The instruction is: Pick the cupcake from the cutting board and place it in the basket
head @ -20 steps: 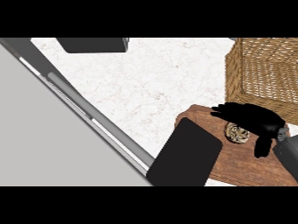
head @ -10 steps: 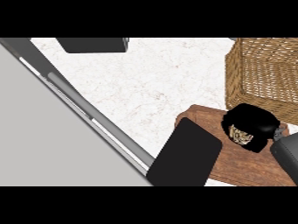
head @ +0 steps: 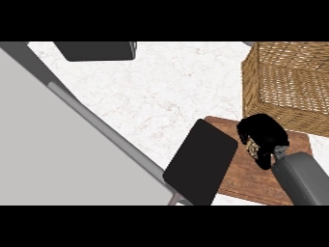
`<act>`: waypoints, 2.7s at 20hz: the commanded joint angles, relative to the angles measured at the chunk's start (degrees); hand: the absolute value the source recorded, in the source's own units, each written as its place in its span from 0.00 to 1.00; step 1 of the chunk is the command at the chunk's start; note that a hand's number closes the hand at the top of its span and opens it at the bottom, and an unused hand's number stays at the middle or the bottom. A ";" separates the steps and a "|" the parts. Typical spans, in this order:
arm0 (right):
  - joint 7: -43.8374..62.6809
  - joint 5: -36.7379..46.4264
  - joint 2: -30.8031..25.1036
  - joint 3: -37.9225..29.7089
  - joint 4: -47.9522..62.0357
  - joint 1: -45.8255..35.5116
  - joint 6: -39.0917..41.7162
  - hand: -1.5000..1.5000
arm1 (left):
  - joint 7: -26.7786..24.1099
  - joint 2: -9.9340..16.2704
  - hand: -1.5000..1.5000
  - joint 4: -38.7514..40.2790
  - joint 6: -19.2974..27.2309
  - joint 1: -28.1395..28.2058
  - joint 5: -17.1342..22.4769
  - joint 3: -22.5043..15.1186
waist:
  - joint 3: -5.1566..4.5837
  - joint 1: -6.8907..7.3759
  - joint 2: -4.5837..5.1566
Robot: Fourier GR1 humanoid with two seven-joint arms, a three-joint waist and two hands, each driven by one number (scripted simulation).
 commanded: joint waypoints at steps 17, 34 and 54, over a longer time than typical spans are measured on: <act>41.62 -10.51 20.75 -11.75 -41.54 -5.27 -18.48 1.00 | 1.59 -2.61 0.50 1.89 0.41 1.28 -1.54 -1.67 | -0.30 0.03 1.20; 54.13 -17.76 2.75 -35.35 -39.35 -24.63 -2.24 1.00 | 0.12 -3.23 0.50 4.72 -1.71 -0.33 -1.96 -0.40 | -0.27 1.23 1.83; 30.27 -28.65 -3.66 -49.62 -6.89 -25.05 -13.33 1.00 | 0.56 -3.96 0.50 2.53 -2.51 1.15 -3.18 -0.57 | -0.15 2.66 2.10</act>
